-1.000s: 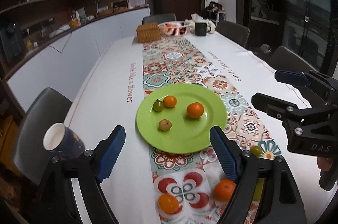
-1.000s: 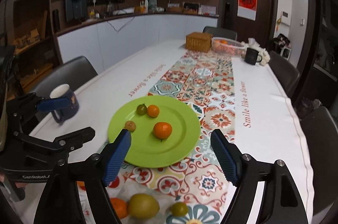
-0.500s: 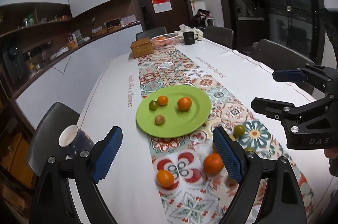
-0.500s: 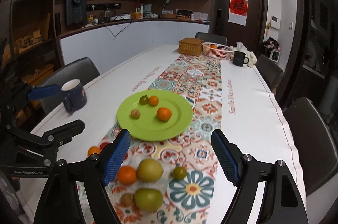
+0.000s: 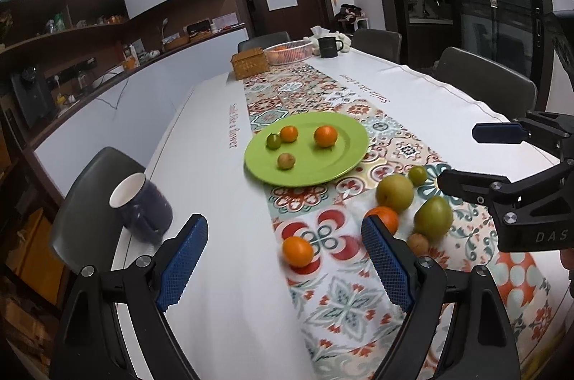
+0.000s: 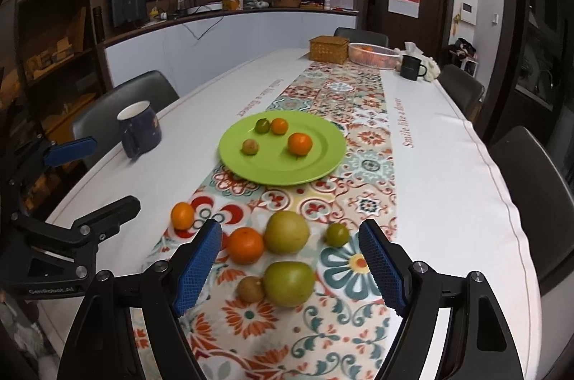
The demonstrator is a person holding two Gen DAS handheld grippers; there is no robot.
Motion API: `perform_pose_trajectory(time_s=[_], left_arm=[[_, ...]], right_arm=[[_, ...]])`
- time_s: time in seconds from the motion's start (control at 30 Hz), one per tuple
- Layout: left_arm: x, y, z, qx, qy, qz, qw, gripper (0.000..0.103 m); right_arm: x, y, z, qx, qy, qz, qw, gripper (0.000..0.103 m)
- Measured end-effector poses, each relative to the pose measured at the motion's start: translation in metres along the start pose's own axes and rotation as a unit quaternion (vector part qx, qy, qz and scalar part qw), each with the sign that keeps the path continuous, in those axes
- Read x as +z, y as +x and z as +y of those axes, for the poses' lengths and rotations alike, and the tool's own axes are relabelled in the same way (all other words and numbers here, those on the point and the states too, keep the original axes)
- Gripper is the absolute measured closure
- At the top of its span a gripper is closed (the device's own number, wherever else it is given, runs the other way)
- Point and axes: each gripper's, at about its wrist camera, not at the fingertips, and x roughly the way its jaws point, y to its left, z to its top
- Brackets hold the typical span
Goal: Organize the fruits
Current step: 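Withdraw both tools from the plate back toward the remaining fruits, then grasp a mandarin orange with the left tool while the right tool grasps another orange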
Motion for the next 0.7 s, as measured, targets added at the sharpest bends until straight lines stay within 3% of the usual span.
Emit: perform_pose_trajectory(time_s=[0.23, 0.47, 0.7], left_arm=[[-0.019, 0.014, 0.008, -0.007, 0.016, -0.002, 0.9998, 0.015], [-0.036, 0.041, 0.011, -0.024, 0.034, 0.019, 0.9990, 0.016], [-0.039, 0.064, 0.011, -0.045, 0.040, 0.035, 0.9976, 0.024]], right_arm=[[-0.011, 0.016, 0.026, 0.006, -0.016, 0.007, 1.000, 0.025], [-0.019, 0.039, 0.047, -0.006, -0.066, 0.029, 0.997, 0.035], [-0.024, 0.066, 0.062, -0.021, -0.126, 0.064, 0.990, 0.046]])
